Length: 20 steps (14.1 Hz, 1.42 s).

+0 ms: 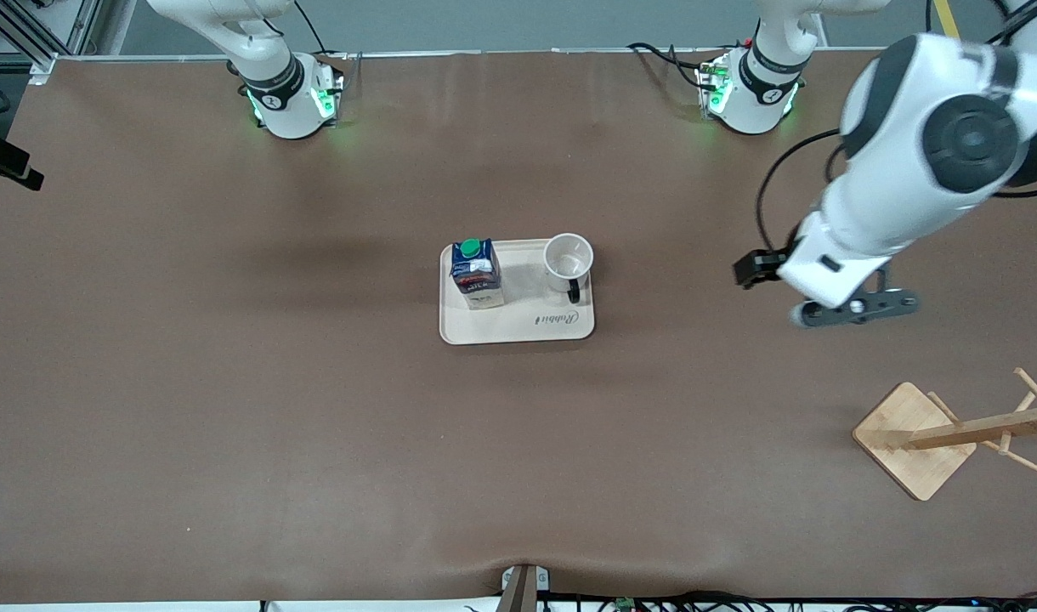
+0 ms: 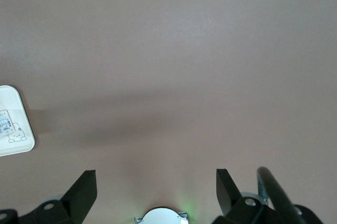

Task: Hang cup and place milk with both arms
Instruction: 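Move the left gripper over the white mug on the tray, then lower the left gripper and grasp the white mug by its rim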

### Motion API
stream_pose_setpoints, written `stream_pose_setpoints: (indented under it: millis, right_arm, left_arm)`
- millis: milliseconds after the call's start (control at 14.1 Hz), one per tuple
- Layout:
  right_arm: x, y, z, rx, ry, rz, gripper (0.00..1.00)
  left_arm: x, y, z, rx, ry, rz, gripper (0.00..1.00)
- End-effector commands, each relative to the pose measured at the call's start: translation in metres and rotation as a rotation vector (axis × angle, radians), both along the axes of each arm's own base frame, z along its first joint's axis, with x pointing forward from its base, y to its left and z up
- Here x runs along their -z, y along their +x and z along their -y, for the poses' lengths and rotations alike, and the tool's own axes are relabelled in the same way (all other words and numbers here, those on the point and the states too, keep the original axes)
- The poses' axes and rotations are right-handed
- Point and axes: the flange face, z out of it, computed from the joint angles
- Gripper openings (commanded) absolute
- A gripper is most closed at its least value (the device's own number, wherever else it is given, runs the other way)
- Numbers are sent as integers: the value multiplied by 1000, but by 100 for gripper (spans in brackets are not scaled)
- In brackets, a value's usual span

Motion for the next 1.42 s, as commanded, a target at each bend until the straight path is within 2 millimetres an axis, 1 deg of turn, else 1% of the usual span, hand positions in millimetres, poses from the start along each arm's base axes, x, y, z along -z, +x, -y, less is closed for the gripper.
stream_pose_setpoints:
  millis: [0,142,212,354,566,637,708,779,920,991,1133,1204,1345]
  right_arm:
    - [0,5,3,-5,-9,-3,100]
    - [-2,6,3,-5,-9,1,100]
    - [-2,6,3,-7,-9,1,100]
    - [-2,6,3,-5,-9,1,100]
    - [-2,7,-1,-13,-7,2,100]
    - [1,7,-1,-13,-8,-6,100]
    - [15,17,-3,-19,-8,-34,100]
    - [20,21,-1,-18,-8,-35,100]
    - [20,21,-2,-19,-9,-39,100]
    - [20,21,-3,-24,-9,-40,100]
    - [27,26,2,-17,-10,-46,100]
    - [28,26,2,-27,-9,-46,100]
    - [28,26,-1,-40,-15,-52,100]
  left_arm:
    - [23,-6,48,-54,-1,3,100]
    - [50,-12,92,-103,-5,17,100]
    - [61,-17,110,-117,-4,13,100]
    - [78,-23,131,-116,-8,6,100]
    - [108,-26,148,-95,-3,-19,100]
    - [115,-27,156,-85,-9,-15,100]
    - [121,-27,158,-82,-10,-16,100]
    - [129,-30,165,-70,-8,-20,100]
    - [138,-41,179,-43,-6,-17,100]
    - [143,-42,181,-37,-10,-10,100]
    - [159,-46,179,-22,-19,4,100]
    - [167,-47,181,-18,-34,23,100]
    - [174,-46,182,-19,-54,45,100]
